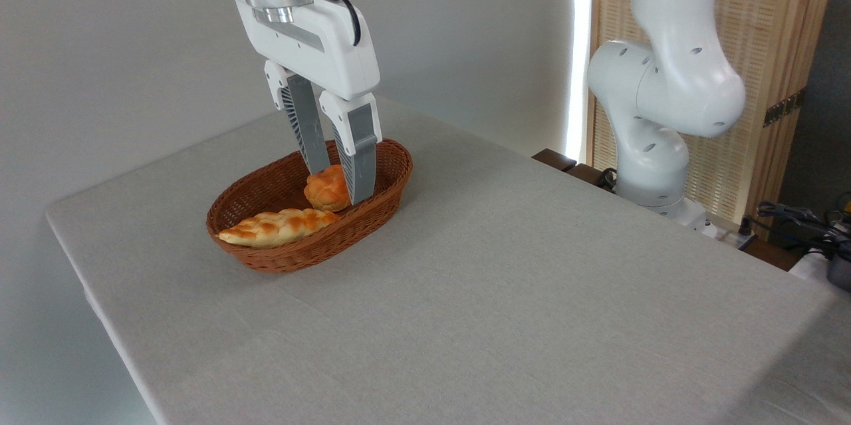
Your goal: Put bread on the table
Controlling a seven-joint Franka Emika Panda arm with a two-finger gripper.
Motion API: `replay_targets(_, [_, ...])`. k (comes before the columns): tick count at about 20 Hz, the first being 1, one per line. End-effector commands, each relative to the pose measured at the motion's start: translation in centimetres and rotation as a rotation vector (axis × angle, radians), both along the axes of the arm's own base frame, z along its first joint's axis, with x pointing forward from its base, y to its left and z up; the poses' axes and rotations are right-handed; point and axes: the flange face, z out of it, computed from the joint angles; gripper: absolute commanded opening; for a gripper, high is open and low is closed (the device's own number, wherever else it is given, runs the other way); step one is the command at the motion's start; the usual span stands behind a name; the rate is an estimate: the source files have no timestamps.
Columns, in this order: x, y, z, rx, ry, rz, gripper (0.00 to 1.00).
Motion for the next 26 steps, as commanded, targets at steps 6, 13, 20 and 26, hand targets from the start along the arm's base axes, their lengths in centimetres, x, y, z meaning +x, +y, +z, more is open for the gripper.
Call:
replay_targets(6, [-0.1, 0.0, 0.2, -0.01, 0.017, -0.012, 1.0])
replay_targets(13, [-0.2, -0.3, 0.4, -0.049, 0.013, -0.009, 1.0])
replay_targets(20, [0.2, -1.1, 0.3, -0.063, -0.048, -0.015, 1.0])
replay_targets(26, [0.2, -4.9, -0.5, -0.245, -0.054, -0.016, 1.0])
